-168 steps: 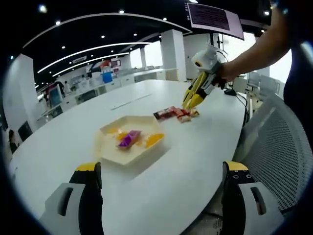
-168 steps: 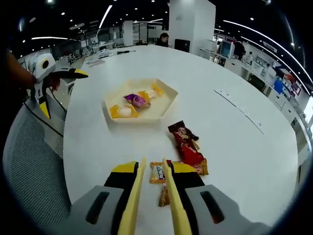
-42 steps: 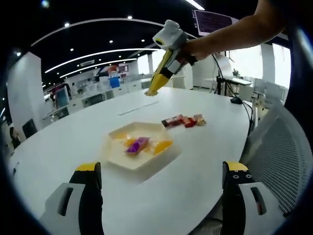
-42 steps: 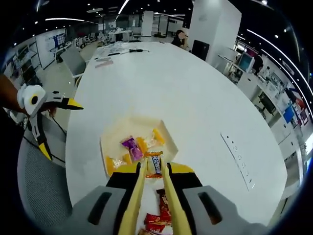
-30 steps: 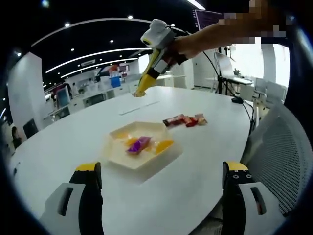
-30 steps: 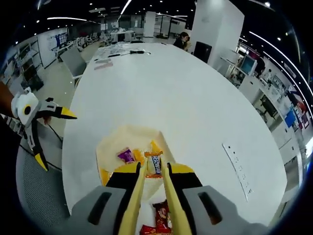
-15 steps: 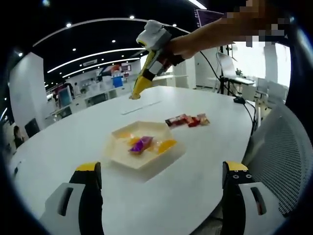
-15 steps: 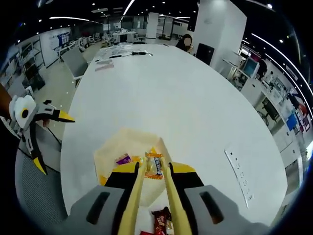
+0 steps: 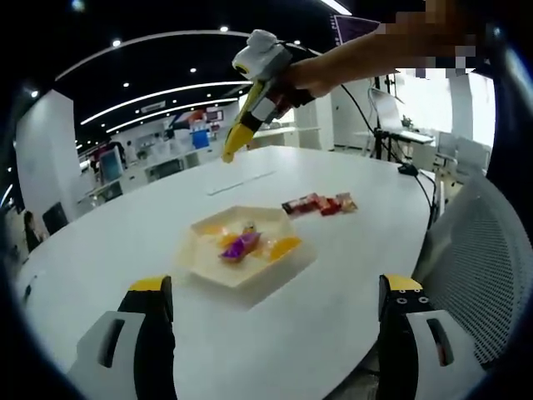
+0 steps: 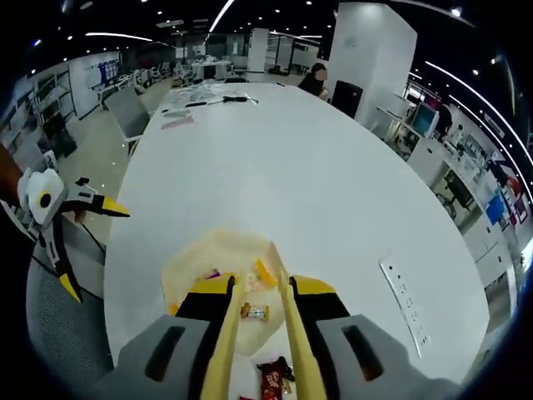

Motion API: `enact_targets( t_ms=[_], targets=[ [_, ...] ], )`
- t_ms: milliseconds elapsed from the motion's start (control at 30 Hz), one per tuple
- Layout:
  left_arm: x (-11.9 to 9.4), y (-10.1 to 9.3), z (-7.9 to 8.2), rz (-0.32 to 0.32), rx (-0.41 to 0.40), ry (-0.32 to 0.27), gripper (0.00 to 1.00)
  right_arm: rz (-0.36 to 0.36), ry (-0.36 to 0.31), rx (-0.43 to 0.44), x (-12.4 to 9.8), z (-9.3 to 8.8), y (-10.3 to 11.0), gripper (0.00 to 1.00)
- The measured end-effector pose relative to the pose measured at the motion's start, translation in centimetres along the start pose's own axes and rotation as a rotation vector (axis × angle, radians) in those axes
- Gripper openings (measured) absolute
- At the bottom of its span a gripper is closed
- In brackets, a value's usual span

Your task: Place the target food into the container with the food tongs after gripping and lifting it, then release it inside without dropping or visibly crushing the food.

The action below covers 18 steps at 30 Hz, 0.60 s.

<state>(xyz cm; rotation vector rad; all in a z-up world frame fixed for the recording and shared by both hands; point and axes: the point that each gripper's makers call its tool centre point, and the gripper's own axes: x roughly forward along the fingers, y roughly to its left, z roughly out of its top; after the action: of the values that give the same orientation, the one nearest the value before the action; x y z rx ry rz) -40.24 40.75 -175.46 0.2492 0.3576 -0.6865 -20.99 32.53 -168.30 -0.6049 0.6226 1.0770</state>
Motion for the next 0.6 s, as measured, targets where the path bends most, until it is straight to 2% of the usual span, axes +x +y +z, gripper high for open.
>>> enact_targets(
  t_ms=[267,600],
  targets=[
    [0.0,-0.1,0.0,-0.005,-0.004,0.000,1.00,-0.015,-0.014,-0.001,-1.2,-0.3,-0.4,0.26],
    [0.1,-0.4,-0.2,-0.021,-0.003,0.005,1.00,-0.048,-0.037,0.003,-3.7,-1.2,-1.0,0.26]
  ],
)
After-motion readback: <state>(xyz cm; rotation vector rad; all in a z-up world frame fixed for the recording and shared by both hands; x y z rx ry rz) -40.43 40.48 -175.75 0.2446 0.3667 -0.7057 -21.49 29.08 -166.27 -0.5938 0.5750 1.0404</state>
